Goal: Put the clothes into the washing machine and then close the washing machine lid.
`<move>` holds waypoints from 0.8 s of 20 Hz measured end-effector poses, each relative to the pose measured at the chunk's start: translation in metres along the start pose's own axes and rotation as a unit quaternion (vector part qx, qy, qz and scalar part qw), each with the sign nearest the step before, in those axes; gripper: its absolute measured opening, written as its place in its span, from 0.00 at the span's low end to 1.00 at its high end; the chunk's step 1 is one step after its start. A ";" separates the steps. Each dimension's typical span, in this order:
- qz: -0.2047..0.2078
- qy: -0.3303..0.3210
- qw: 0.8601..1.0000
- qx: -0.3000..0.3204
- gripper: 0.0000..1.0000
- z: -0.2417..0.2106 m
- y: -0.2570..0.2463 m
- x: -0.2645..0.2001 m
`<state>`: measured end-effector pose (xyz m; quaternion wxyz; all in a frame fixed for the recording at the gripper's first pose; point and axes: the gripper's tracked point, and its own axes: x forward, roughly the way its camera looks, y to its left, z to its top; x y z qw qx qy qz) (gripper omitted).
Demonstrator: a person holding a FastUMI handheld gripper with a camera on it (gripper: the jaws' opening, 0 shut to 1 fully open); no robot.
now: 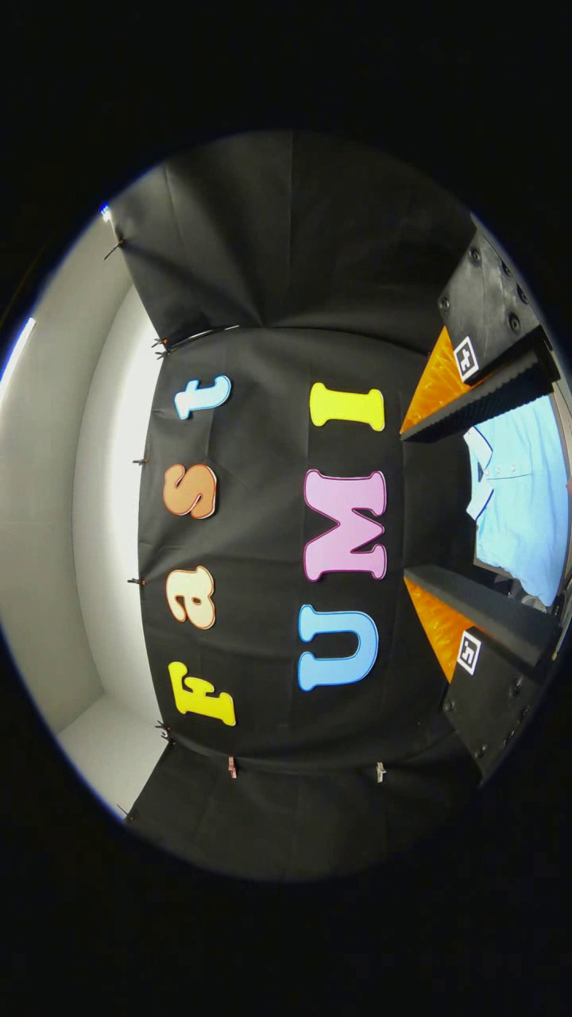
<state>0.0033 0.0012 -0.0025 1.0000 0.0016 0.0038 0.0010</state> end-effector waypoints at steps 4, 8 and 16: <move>-0.002 0.002 1.000 0.001 0.97 -0.002 -0.003 0.000; -0.006 0.014 1.000 0.004 0.98 -0.009 -0.007 0.003; -0.019 0.086 0.996 0.004 0.98 -0.064 -0.030 0.026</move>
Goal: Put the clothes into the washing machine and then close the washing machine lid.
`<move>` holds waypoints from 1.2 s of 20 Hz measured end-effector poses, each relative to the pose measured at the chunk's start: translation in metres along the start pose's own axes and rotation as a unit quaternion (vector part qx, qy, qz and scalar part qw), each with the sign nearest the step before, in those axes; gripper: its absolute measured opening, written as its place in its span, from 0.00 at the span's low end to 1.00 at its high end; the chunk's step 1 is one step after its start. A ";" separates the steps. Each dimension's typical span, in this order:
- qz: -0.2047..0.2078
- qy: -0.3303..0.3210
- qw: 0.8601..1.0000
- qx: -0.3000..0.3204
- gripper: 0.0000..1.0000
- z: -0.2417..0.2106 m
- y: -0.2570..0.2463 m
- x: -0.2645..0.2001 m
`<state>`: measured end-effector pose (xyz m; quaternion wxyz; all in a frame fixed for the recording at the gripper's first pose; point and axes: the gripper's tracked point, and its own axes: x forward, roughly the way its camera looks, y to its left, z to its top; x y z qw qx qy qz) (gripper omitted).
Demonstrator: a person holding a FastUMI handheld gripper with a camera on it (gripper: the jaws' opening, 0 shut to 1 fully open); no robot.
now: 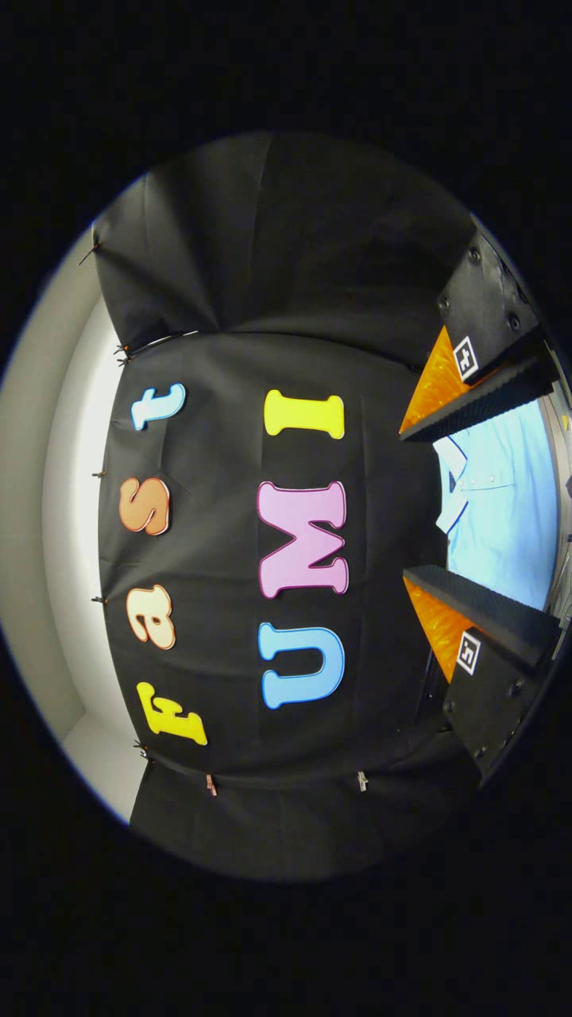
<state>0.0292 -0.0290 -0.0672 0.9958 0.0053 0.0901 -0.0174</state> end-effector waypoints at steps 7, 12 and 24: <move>-0.004 0.080 0.997 -0.003 0.98 -0.064 -0.018 0.043; -0.007 0.146 0.989 -0.012 0.98 -0.118 -0.031 0.078; -0.006 0.276 0.961 0.000 0.99 -0.217 -0.046 0.126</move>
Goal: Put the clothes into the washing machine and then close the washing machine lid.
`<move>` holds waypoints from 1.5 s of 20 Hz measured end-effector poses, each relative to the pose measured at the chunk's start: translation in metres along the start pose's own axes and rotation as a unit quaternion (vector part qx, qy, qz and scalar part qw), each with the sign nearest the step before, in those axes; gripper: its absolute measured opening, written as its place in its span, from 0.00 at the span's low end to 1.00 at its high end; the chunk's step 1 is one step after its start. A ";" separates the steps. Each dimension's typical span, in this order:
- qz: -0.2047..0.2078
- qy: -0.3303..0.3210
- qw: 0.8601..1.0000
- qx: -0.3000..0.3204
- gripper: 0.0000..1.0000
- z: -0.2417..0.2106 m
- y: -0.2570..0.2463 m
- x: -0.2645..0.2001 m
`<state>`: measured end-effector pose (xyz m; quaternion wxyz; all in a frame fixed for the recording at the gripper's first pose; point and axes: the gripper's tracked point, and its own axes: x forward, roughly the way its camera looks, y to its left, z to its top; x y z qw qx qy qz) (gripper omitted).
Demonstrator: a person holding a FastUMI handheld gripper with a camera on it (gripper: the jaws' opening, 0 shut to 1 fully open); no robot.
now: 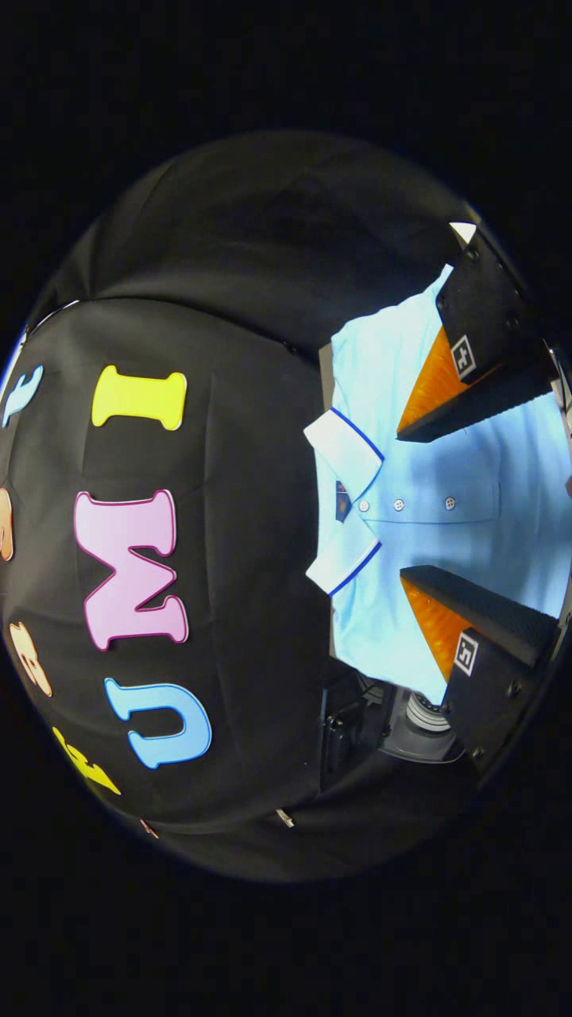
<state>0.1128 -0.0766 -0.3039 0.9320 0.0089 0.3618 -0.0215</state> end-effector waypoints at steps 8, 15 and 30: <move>0.006 0.084 0.996 -0.001 0.99 -0.031 -0.003 0.025; 0.004 0.129 0.992 -0.017 0.98 -0.037 -0.002 0.026; -0.004 0.144 0.990 -0.009 0.32 -0.040 0.007 0.024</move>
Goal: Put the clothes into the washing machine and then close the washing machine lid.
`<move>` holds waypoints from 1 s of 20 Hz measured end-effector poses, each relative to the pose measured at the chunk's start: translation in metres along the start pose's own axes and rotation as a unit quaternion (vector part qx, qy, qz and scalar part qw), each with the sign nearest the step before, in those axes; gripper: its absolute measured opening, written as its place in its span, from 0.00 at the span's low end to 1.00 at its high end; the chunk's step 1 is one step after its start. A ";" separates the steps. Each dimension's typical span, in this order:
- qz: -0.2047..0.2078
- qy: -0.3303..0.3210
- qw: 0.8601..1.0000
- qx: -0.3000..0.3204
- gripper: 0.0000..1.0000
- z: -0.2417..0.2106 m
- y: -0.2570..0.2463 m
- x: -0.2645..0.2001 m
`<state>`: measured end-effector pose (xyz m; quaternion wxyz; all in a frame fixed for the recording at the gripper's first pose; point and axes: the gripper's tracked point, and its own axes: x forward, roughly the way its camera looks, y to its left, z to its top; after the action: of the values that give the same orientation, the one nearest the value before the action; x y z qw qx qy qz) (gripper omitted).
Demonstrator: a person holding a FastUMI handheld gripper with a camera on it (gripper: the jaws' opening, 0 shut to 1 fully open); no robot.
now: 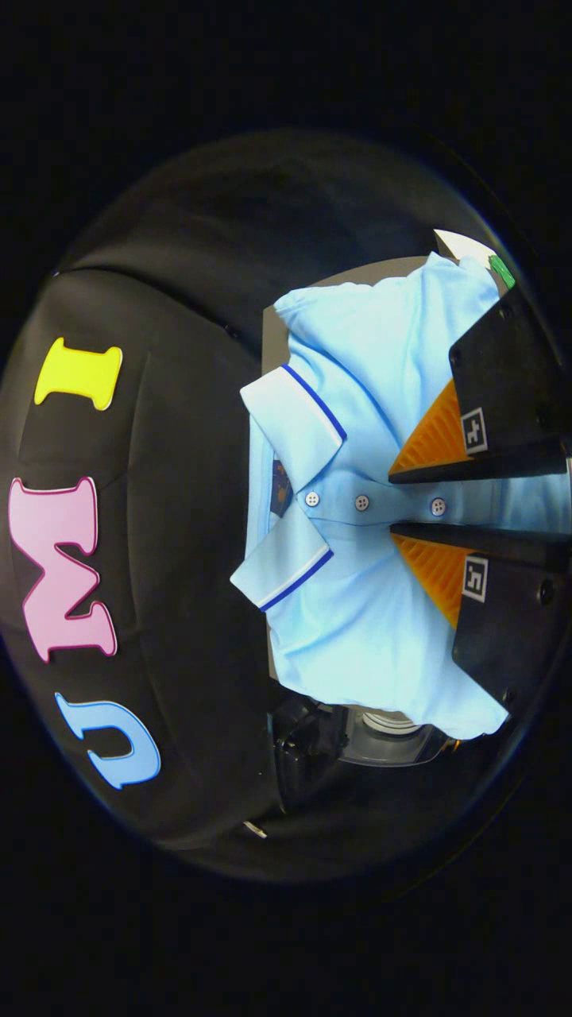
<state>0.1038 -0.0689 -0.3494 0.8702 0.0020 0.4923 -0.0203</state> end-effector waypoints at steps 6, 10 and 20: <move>-0.013 0.010 1.000 -0.025 0.13 -0.001 0.004 -0.001; 0.000 0.008 1.000 0.009 0.13 0.002 0.002 -0.002; 0.034 -0.071 0.996 0.039 0.12 0.029 0.004 -0.037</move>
<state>0.1100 -0.0644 -0.3032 0.9024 0.0515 0.4276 -0.0097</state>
